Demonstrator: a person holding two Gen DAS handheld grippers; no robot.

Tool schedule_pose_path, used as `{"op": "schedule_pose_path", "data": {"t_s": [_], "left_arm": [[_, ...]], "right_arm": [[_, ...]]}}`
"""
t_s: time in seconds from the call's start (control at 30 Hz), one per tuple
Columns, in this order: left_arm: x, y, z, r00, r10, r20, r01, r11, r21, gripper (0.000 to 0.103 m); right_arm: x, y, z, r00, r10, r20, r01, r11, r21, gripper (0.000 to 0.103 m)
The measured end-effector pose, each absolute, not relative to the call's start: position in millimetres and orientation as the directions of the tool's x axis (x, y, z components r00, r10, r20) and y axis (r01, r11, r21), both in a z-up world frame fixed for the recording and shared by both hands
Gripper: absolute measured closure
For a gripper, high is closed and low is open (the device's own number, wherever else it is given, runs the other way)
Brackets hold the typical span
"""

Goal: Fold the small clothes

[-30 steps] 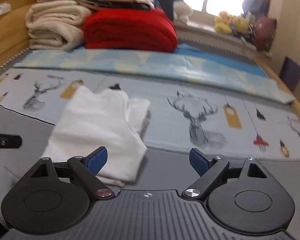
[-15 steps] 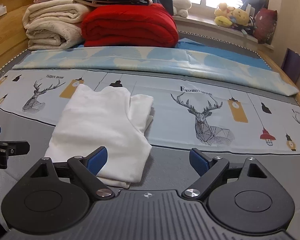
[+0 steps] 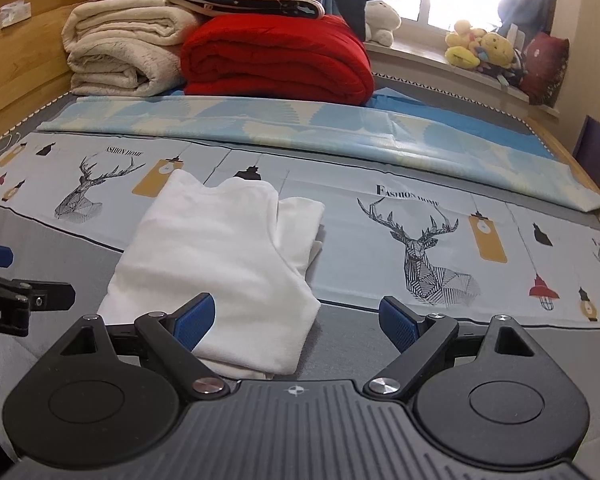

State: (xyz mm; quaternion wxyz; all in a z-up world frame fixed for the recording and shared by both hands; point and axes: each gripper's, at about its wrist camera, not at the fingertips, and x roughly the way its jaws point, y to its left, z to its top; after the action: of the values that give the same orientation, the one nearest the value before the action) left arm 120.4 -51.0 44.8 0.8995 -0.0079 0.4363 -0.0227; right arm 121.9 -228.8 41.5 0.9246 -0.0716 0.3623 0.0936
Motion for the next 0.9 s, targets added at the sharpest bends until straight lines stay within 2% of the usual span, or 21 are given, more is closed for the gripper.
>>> {"op": "schedule_pose_path", "data": {"t_s": [0.9], "left_arm": [[120,-56,47,0.627,-0.058,-0.777,0.050,0.998,-0.035,0.001]], "right_arm": [[115,-215,40,0.736,0.112,-0.668,-0.271,0.953,-0.139,0.013]]}}
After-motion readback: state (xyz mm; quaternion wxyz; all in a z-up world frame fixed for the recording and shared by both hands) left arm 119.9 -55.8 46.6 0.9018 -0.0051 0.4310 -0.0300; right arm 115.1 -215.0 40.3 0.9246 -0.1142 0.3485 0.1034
